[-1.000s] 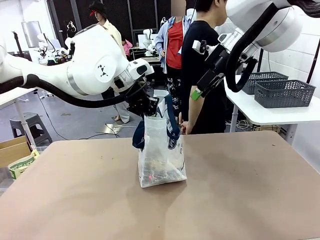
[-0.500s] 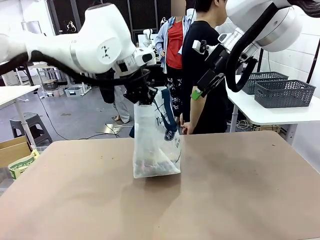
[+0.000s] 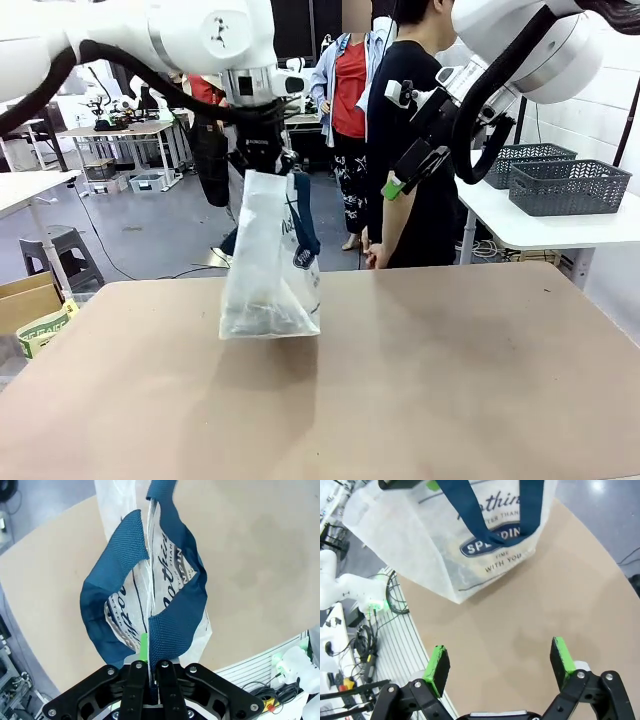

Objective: Transfer purchased items from the store into the shopping bag.
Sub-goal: Move the Reusable shopping bag to the right side of the table.

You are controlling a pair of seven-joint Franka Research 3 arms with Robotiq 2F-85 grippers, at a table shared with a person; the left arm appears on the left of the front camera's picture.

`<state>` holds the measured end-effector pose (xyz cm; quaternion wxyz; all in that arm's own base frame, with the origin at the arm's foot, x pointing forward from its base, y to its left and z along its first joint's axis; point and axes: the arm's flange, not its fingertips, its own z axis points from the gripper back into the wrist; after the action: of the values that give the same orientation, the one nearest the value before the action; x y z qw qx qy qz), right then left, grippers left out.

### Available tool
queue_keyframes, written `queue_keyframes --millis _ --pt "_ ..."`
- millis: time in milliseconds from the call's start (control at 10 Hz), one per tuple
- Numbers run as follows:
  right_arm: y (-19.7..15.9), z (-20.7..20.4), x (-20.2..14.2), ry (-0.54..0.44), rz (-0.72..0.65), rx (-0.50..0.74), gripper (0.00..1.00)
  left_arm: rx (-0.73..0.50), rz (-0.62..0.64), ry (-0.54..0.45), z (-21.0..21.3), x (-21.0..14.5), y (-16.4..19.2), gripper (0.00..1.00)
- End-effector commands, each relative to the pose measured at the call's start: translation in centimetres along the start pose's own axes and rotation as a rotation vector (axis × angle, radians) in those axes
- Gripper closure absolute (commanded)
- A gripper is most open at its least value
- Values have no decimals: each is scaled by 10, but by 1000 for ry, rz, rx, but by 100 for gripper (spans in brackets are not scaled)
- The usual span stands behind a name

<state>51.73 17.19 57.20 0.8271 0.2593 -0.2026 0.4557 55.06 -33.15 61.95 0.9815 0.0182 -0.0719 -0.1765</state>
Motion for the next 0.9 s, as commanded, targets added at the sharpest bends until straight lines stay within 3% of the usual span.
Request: queue_keyframes --millis 0,400,800 --pt "2 1 1 -7 -19 14 0 3 6 -42 24 3 23 100" --pt "2 1 1 -7 -19 14 0 5 9 -178 30 -72 88 100" --pt "2 1 1 -7 -19 14 0 107 18 -264 22 -133 149 100"
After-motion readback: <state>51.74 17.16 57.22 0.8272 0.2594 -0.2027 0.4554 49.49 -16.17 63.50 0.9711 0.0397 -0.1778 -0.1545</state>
